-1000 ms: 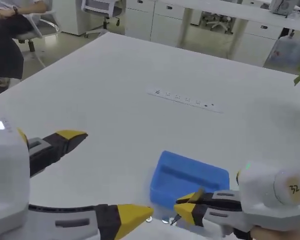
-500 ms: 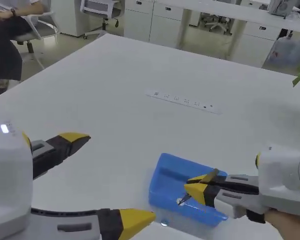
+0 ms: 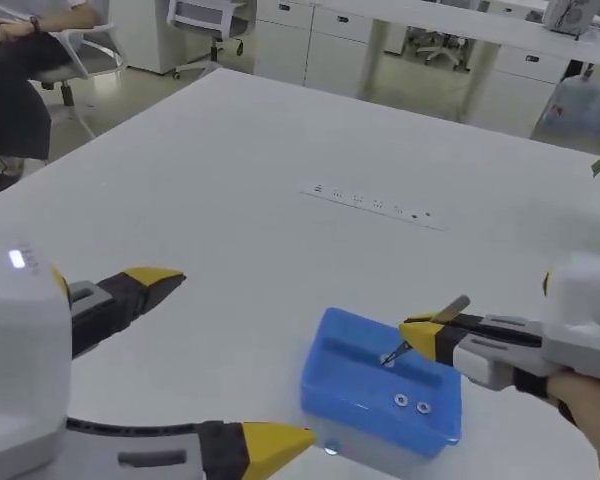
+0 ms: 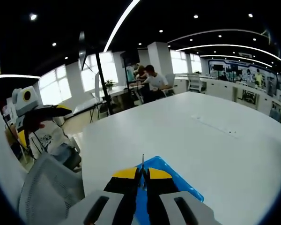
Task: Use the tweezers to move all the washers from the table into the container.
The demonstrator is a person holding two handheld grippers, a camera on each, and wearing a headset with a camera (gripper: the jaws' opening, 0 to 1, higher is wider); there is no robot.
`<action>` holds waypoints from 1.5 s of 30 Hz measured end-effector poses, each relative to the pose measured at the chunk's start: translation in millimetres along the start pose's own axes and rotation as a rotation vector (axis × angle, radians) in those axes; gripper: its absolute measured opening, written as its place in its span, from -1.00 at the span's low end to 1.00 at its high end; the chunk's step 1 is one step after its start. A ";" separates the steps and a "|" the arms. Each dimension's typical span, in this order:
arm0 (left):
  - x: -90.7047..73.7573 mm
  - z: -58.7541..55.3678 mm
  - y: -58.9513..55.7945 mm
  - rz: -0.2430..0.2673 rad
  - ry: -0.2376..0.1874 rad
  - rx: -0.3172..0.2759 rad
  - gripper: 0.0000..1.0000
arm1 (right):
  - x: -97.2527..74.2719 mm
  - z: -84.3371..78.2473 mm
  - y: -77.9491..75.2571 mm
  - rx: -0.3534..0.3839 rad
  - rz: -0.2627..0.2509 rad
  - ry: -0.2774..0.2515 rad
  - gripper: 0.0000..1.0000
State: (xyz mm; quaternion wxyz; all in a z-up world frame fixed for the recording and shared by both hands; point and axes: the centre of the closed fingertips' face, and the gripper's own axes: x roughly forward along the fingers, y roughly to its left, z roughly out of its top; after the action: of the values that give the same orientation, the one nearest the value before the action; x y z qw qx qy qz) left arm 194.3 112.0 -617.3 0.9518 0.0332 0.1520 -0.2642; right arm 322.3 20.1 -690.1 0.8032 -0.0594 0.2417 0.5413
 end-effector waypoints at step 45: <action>-9.1 -10.2 12.5 0.023 0.024 -0.012 0.85 | 42.7 -67.3 -35.2 0.022 -0.034 0.231 -0.95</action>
State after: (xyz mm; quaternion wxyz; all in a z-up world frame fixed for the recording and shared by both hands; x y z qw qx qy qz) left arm 190.6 128.7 -624.5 0.9530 0.0326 0.1648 -0.2520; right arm 344.8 17.7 -774.3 0.7797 -0.1167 0.3373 0.5145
